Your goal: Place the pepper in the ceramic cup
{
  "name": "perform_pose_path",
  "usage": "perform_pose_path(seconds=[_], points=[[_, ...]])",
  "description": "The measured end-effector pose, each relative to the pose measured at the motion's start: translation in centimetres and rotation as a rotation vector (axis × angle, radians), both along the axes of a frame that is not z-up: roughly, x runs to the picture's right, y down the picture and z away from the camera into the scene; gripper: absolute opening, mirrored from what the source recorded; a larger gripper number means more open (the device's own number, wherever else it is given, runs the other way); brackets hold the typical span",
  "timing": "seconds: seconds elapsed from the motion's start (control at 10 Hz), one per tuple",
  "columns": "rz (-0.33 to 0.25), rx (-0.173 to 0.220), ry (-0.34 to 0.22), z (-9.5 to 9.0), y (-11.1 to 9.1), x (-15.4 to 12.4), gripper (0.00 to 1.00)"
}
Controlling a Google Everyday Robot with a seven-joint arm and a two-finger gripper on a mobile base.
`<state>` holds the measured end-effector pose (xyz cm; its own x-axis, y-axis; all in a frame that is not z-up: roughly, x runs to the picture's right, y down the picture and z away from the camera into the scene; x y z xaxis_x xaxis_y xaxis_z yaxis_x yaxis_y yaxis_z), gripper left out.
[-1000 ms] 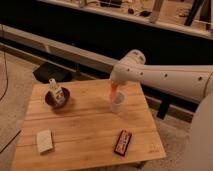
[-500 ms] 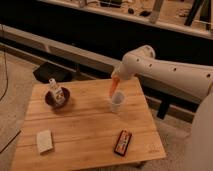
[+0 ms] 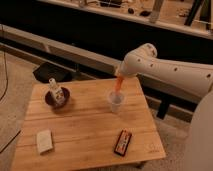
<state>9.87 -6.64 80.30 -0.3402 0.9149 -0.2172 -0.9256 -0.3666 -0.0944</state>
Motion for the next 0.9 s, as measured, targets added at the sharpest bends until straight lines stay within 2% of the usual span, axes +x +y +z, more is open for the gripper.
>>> perform_pose_path(seconds=[0.5,0.9], points=[[0.024,0.001,-0.035,-2.6,0.8,-1.4,0.06],[0.023,0.007,-0.048,-3.7,1.5,-1.6,0.06]])
